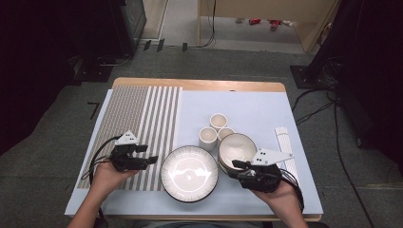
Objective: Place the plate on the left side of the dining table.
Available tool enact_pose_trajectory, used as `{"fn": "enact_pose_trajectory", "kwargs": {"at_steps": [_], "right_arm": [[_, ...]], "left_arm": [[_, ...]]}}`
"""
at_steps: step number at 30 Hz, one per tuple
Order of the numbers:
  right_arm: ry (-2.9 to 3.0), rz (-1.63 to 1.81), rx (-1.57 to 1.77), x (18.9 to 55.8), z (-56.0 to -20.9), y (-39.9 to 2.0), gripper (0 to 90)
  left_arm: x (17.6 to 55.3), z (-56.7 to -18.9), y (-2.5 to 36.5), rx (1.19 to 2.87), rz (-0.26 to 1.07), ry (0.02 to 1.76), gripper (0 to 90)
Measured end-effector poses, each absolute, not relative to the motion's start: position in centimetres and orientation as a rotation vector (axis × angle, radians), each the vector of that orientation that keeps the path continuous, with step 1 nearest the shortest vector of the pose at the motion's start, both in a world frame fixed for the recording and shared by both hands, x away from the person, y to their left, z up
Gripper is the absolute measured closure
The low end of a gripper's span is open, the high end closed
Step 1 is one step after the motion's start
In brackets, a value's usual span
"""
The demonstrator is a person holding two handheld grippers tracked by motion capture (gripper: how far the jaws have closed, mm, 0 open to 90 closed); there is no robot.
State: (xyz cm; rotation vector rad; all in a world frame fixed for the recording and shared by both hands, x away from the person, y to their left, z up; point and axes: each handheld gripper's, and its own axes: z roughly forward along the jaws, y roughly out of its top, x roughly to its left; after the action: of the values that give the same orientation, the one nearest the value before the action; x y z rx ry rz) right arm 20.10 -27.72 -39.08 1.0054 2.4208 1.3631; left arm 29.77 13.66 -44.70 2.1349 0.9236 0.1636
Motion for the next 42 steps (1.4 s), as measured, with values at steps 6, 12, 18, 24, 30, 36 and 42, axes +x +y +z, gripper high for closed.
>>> {"fn": "enact_pose_trajectory", "kwargs": {"at_steps": [6,12,18,24,30,36,42], "right_arm": [[2.443,1.358,0.985,20.0,-39.2,-27.4,58.3],[2.445,1.365,0.97,19.9,-39.4,-26.9,54.8],[2.482,1.372,0.941,19.8,-39.6,-26.5,57.6],[2.523,1.369,0.912,19.6,-39.9,-25.9,58.4],[2.508,1.365,0.906,19.4,-40.2,-25.7,58.5],[2.524,1.348,0.917,19.2,-40.9,-25.6,61.8],[2.514,1.36,0.916,19.1,-41.2,-25.6,64.0]], "left_arm": [[29.7,-44.7,13.6,2.137,0.162,0.921,34.5],[29.7,-44.7,13.6,2.138,0.161,0.92,34.5],[29.7,-44.7,13.6,2.139,0.162,0.918,34.4],[29.7,-44.7,13.6,2.139,0.161,0.918,34.5],[29.7,-44.7,13.6,2.14,0.161,0.917,34.5],[29.7,-44.7,13.4,2.139,0.163,0.917,34.4],[29.7,-44.7,13.4,2.137,0.163,0.917,34.4]]}}
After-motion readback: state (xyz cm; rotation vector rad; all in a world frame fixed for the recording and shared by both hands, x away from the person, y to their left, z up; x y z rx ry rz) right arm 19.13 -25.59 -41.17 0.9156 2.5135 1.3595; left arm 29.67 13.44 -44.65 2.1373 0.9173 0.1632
